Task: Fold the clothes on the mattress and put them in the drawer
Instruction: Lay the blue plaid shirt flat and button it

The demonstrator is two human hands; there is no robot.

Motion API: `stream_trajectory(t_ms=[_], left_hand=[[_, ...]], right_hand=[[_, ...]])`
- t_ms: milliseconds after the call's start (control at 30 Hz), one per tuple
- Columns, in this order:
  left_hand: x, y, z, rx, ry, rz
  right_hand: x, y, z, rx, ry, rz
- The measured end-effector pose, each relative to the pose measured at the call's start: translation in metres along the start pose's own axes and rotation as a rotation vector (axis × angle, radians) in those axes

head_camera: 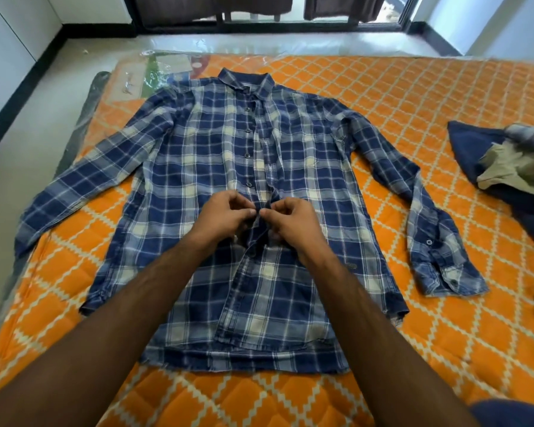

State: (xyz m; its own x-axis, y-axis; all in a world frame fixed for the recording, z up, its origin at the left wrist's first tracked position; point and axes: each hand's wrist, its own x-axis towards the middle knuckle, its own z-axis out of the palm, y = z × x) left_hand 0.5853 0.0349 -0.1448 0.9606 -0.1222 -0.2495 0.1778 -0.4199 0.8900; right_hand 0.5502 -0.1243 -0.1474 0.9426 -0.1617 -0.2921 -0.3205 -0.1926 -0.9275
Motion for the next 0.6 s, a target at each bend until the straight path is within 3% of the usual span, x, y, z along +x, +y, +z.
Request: stream_trajectory(t_ms=[233, 600], left_hand=[[-0.005, -0.009, -0.001, -0.204, -0.008, -0.08], [-0.006, -0.016, 0.005, -0.188, 0.039, -0.031]], right_hand=[[0.005, 0.022, 0.025, 0.004, 0.126, -0.02], [-0.002, 0.027, 0.021, 0.192, 0.07, 0.013]])
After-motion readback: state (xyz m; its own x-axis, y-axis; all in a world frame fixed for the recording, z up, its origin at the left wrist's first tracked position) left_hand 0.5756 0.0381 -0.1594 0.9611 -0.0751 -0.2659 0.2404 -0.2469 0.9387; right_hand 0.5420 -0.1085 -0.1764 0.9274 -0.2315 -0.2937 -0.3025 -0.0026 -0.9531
